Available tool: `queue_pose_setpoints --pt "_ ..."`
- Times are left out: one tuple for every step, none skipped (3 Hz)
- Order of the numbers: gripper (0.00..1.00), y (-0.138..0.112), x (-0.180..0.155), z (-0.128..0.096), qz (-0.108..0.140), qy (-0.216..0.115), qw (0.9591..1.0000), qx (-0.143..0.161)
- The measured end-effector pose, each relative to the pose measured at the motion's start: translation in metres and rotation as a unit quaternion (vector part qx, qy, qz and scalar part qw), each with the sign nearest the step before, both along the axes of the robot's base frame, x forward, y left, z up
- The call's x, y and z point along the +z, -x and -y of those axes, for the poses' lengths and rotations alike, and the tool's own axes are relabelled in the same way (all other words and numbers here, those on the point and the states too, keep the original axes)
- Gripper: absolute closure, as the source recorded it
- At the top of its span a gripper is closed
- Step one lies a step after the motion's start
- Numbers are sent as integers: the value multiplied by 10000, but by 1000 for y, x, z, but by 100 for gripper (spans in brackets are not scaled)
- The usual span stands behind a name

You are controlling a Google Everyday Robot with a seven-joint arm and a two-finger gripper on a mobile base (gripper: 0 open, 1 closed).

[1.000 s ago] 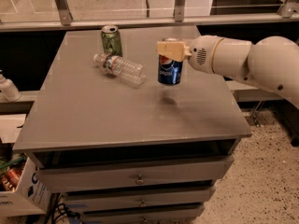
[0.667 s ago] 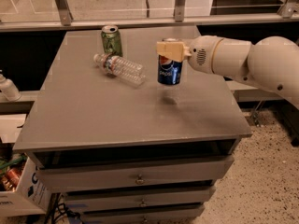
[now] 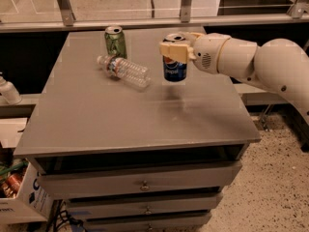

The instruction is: Place pepsi can upright

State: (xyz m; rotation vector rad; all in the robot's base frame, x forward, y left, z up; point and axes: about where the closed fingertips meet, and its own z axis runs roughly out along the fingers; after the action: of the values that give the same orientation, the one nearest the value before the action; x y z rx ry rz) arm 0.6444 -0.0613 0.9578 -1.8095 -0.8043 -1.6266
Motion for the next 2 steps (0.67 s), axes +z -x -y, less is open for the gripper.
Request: queue_pose_setpoints --pt "100 -12 0 -2 563 234 9980 177" --pt "100 -20 -5 1 850 505 9949 204"
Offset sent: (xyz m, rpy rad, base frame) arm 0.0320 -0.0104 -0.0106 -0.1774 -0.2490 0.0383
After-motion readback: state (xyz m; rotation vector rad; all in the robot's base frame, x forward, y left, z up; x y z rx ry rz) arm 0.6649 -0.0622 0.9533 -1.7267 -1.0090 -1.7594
